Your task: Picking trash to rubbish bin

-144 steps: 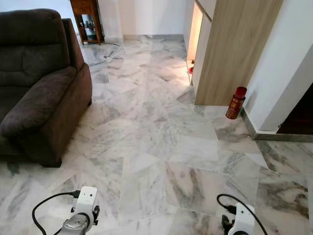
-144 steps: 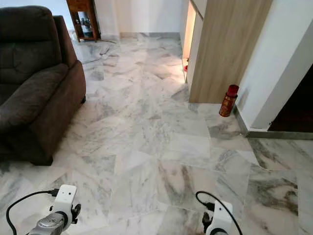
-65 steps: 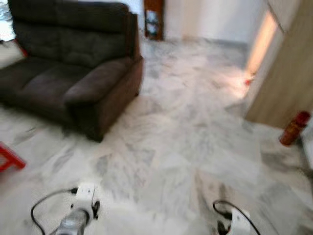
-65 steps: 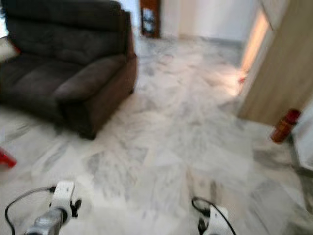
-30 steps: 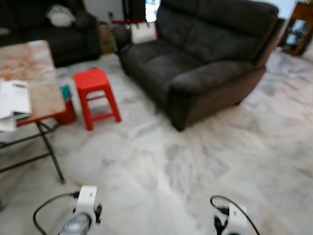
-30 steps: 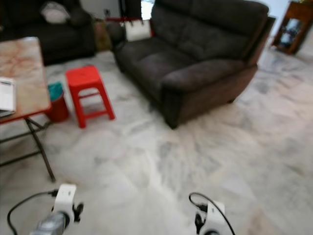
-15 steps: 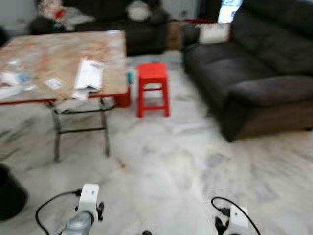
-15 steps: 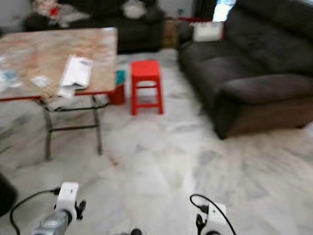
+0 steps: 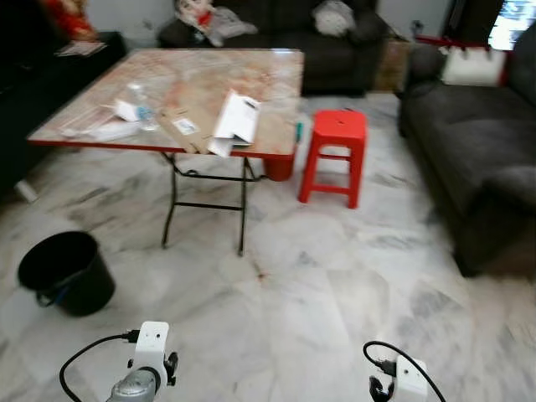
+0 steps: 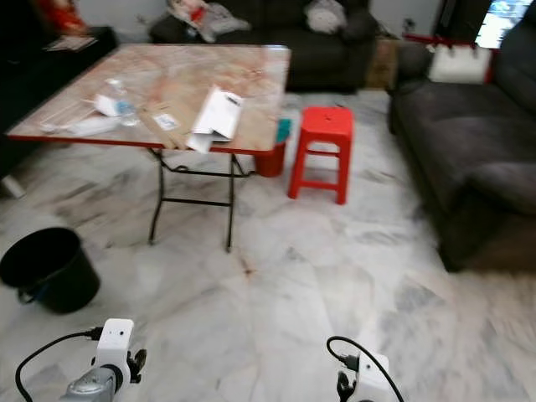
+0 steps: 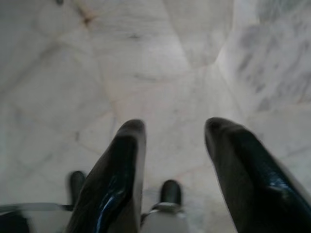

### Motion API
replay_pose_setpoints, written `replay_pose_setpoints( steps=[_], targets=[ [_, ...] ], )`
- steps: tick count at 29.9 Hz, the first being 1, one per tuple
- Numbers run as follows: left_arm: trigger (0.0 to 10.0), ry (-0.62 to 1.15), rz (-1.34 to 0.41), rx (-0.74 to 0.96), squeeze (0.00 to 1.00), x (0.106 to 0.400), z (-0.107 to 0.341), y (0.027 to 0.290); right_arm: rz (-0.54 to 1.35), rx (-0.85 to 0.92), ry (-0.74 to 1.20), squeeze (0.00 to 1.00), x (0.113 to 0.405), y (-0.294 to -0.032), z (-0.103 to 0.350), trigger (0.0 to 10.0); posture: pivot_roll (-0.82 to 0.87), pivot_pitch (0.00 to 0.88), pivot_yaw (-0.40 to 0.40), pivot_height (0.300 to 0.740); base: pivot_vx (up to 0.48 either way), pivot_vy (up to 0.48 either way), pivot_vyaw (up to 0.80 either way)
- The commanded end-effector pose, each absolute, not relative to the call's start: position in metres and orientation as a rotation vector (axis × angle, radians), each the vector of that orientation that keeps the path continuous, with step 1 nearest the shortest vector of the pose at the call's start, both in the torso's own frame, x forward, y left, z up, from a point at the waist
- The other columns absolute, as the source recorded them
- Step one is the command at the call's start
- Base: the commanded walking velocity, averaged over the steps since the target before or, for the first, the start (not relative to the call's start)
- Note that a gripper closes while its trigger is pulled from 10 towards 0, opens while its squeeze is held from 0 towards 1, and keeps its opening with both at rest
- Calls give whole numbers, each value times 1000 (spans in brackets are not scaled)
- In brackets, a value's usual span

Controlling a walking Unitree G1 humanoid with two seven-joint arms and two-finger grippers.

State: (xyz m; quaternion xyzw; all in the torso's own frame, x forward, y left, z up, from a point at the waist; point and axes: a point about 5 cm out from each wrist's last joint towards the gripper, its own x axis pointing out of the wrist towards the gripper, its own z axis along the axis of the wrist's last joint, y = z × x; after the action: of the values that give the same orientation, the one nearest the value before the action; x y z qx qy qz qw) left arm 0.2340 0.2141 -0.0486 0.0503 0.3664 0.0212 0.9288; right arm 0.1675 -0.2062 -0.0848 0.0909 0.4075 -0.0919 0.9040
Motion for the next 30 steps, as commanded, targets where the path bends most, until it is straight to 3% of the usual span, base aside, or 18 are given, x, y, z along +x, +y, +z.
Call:
replay_pose_setpoints(
  steps=[1,10,17,30],
  targets=[
    [10000,785,66,100,0,225,-53,221,-178,197,836,0,171,-201,-84,10000,116,44,-2,740,0,0,800],
    [10000,653,23,129,0,255,-32,214,-191,193,744,0,194,-207,-71,10000,122,46,-1,740,0,0,89],
    [10000,405,-57,136,0,304,13,193,-122,141,462,0,255,-207,-25,10000,113,46,1,740,43,0,0],
    [10000,58,-158,84,0,346,76,150,-19,121,1,0,325,-180,63,10000,122,50,7,740,316,0,0]
  ],
)
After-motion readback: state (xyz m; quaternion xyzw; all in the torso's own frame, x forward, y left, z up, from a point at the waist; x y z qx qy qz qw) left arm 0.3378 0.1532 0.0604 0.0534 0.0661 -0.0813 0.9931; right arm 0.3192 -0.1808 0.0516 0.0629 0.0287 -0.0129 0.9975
